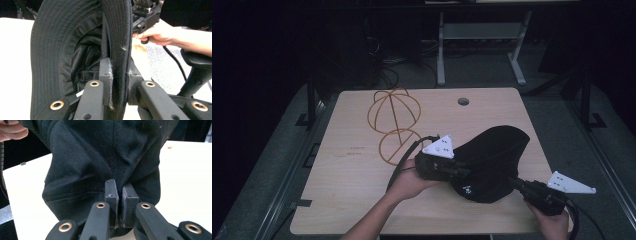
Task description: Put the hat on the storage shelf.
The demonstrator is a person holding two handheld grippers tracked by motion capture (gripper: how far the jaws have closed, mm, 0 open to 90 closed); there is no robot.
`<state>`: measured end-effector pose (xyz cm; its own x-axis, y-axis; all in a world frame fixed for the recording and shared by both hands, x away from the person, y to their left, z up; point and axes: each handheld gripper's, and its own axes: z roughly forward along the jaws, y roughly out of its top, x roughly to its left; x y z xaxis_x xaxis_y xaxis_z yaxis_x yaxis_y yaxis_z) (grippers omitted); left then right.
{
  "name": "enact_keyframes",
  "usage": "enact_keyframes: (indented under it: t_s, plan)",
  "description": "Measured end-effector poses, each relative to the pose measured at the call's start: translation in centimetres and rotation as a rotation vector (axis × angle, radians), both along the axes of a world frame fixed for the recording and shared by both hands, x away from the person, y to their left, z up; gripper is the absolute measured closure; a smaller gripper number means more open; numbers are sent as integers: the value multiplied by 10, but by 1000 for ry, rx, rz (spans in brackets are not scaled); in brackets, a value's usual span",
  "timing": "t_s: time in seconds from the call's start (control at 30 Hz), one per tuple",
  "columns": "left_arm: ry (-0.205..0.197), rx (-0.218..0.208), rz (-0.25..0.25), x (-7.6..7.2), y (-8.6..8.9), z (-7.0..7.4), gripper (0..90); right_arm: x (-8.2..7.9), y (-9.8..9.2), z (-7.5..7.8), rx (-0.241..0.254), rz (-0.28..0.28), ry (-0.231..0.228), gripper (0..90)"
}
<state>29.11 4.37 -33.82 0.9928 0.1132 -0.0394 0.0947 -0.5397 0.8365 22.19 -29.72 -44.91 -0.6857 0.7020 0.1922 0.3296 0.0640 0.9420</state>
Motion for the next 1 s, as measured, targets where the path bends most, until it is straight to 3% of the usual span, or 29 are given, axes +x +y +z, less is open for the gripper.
enact_keyframes:
  t_s: [0.2,0.6,0.77,1.0]
  plan:
    - [-19,14,16,-3,3,1,767,-2,0,4,6,0,-18,858]
    - [-36,51,29,-7,9,2,728,-5,-4,30,-34,3,-45,871]
    - [-53,74,34,-11,15,3,722,-5,-6,53,-61,1,-78,874]
    - [-57,72,58,-12,24,4,670,-7,-8,73,-71,1,-117,876]
